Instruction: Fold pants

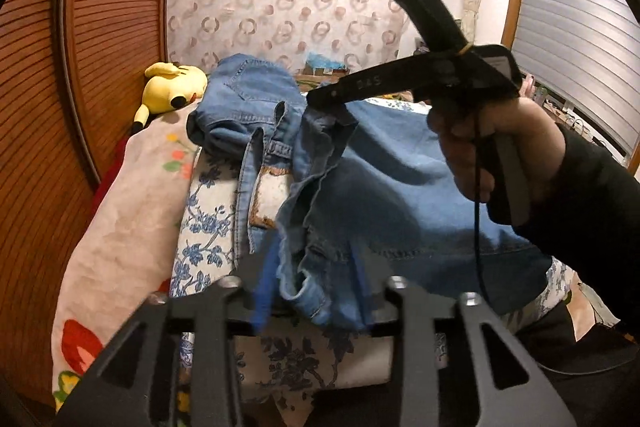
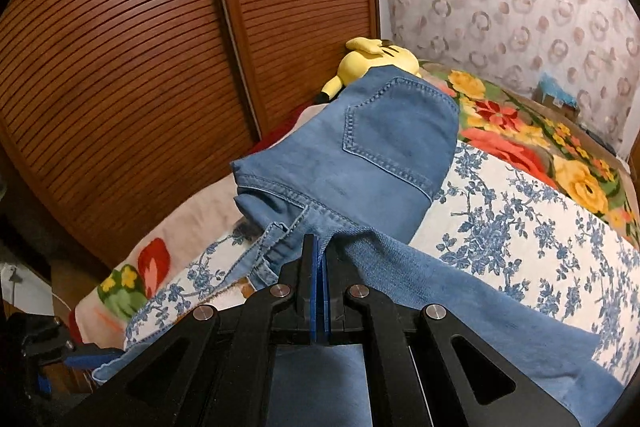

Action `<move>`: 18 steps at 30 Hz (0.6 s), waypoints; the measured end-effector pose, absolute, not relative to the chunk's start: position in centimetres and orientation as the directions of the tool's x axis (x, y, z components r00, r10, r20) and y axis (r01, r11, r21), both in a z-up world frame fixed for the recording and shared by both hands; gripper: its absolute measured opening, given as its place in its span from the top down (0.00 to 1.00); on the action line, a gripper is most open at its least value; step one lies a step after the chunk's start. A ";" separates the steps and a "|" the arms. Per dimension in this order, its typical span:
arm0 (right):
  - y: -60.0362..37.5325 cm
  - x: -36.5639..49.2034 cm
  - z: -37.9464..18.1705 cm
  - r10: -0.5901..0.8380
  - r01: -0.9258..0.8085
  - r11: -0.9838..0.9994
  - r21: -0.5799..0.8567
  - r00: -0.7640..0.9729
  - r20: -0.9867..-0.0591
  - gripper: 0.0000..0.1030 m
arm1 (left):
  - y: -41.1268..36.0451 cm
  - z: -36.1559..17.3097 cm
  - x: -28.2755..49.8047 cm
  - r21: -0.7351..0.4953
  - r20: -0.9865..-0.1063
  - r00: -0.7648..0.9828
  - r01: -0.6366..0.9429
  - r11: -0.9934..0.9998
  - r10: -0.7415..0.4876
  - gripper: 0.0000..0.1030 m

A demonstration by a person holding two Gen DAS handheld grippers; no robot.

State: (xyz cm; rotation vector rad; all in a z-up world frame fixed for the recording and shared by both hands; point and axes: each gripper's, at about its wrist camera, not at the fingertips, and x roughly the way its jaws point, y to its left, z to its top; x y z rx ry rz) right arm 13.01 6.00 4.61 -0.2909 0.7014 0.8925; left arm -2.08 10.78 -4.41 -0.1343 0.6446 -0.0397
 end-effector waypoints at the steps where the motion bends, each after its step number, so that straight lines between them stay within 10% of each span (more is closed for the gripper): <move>1: 5.9 12.9 4.6 0.615 -0.794 0.605 0.056 0.421 -0.667 0.94 | 10.8 -4.3 -2.1 -0.139 -0.591 0.803 -0.004 0.990 -0.079 0.57; 5: 5.7 12.7 4.6 0.619 -0.799 0.598 0.060 0.413 -0.668 0.47 | 10.6 -4.6 -1.8 -0.137 -0.583 0.809 -0.012 0.991 -0.071 0.57; 18: -1.3 11.2 6.7 0.632 -0.771 0.635 0.051 0.481 -0.608 0.46 | 10.8 -7.0 0.9 -0.116 -0.649 0.759 -0.027 0.993 -0.055 0.61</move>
